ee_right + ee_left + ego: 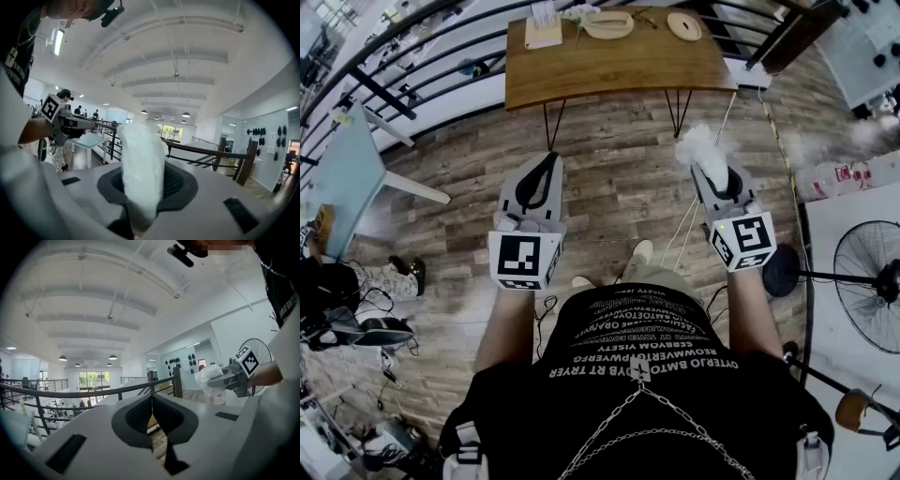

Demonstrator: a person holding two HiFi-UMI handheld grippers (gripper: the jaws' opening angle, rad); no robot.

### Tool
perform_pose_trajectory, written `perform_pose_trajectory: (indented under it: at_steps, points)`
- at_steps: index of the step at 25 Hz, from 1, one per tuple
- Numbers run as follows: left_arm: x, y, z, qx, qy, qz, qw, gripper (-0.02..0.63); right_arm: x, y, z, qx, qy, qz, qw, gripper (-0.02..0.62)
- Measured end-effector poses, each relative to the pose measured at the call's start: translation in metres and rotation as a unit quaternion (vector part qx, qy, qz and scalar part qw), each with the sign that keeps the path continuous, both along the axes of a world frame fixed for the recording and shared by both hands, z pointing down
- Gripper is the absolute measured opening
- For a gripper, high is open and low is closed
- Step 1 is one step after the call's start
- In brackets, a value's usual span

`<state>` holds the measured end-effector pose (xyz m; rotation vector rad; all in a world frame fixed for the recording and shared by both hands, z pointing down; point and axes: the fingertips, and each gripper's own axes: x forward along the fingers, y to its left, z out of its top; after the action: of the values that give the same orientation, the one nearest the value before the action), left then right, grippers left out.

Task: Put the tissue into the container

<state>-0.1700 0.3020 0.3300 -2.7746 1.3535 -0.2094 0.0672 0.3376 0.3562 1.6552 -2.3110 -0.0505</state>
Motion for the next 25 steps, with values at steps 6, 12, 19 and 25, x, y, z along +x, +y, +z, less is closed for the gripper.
perform_pose_trajectory:
  at_steps: [6,12,19,25]
  points:
    - [-0.033,0.017,-0.004,0.008,-0.004,-0.006,0.9999,0.028,-0.026,0.015,-0.004,0.002,-0.024,0.009,1.000,0.117]
    - [-0.064,0.018,0.005,0.000,-0.016,-0.008,0.9998,0.028,-0.040,0.010,-0.024,0.021,-0.041,0.021,0.999,0.117]
    - [-0.075,-0.004,0.015,-0.003,-0.024,-0.020,0.9995,0.028,-0.039,-0.014,-0.017,0.018,-0.038,0.017,0.999,0.117]
    - [-0.062,-0.039,0.020,-0.004,-0.025,-0.029,0.9993,0.028,-0.031,-0.054,-0.008,0.015,-0.030,0.002,0.999,0.117]
